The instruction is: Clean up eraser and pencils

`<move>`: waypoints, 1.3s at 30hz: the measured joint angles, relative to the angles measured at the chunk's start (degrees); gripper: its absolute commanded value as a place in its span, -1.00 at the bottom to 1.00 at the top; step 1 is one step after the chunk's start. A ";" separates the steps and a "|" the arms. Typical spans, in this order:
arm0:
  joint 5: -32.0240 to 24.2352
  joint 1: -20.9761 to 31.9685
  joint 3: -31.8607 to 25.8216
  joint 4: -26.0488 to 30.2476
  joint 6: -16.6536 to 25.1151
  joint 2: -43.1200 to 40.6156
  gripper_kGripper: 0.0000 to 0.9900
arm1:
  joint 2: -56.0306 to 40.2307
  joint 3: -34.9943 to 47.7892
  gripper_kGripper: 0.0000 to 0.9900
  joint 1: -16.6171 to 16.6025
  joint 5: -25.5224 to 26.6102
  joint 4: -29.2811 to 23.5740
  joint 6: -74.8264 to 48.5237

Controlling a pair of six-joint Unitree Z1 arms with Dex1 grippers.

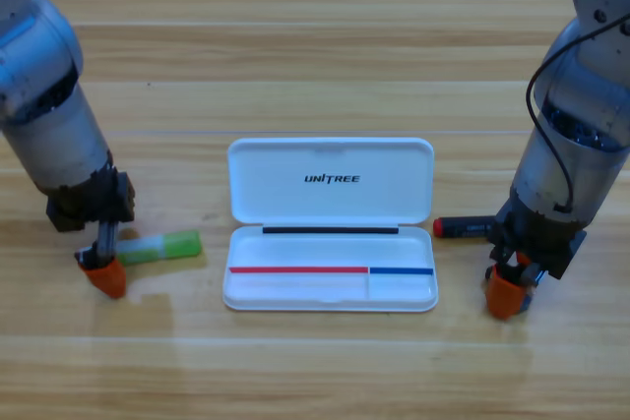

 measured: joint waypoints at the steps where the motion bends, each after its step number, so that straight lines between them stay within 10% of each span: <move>1: 0.00 0.00 0.21 -0.33 -0.07 0.00 0.67 | 0.01 -0.01 -0.40 0.00 0.06 0.00 0.00; 5: -0.10 0.00 0.74 -1.12 -0.32 -0.01 0.35 | 0.11 -0.11 -0.98 -0.01 0.48 0.00 0.00; 14: -0.18 0.00 1.23 -1.67 0.30 -0.03 -1.00 | 0.03 -0.57 -1.00 -0.02 0.81 1.36 -2.21; 25: -0.16 0.02 -1.08 3.00 0.36 -2.79 -1.00 | -10.75 -6.26 -1.00 0.83 -2.51 9.81 -25.02; 39: 0.03 -0.24 -12.68 17.39 -0.47 -13.18 -1.00 | -0.19 -16.77 -1.00 7.77 -2.62 10.74 -30.63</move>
